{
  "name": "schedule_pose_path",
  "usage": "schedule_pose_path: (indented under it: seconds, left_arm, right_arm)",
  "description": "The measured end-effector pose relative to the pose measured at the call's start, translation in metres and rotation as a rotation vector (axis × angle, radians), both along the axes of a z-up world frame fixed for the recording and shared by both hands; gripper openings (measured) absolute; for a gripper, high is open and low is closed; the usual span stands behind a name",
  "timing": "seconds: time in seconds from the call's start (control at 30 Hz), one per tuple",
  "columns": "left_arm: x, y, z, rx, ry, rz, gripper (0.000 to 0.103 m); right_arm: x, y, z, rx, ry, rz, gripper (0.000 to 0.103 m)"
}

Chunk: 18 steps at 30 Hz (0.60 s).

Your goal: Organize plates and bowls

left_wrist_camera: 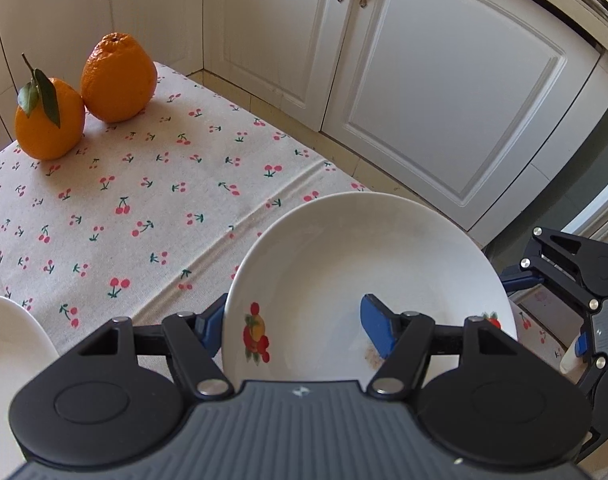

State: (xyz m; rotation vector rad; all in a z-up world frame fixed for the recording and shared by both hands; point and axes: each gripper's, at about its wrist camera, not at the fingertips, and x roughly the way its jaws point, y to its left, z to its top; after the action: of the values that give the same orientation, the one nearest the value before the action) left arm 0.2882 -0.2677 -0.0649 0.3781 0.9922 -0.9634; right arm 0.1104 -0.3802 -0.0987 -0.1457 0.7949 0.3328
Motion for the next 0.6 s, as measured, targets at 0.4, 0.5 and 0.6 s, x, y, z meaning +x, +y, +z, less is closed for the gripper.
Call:
schedule_pose_path:
  seconds: [0.4,0.5,0.6]
  left_arm:
    - [0.02,-0.01,-0.003,-0.018,0.013,0.031,0.067]
    - [0.022,-0.01,-0.005,-0.015,0.012,0.033,0.067]
    - [0.025,-0.011,-0.005,-0.019,0.016,0.041,0.067]
  right_arm:
    - [0.019,-0.011,-0.004,0.015,0.007,-0.03,0.099]
    - [0.021,-0.012,-0.004,0.016,0.006,-0.033,0.099]
    - [0.022,-0.012,-0.004,0.013,0.004,-0.036,0.099]
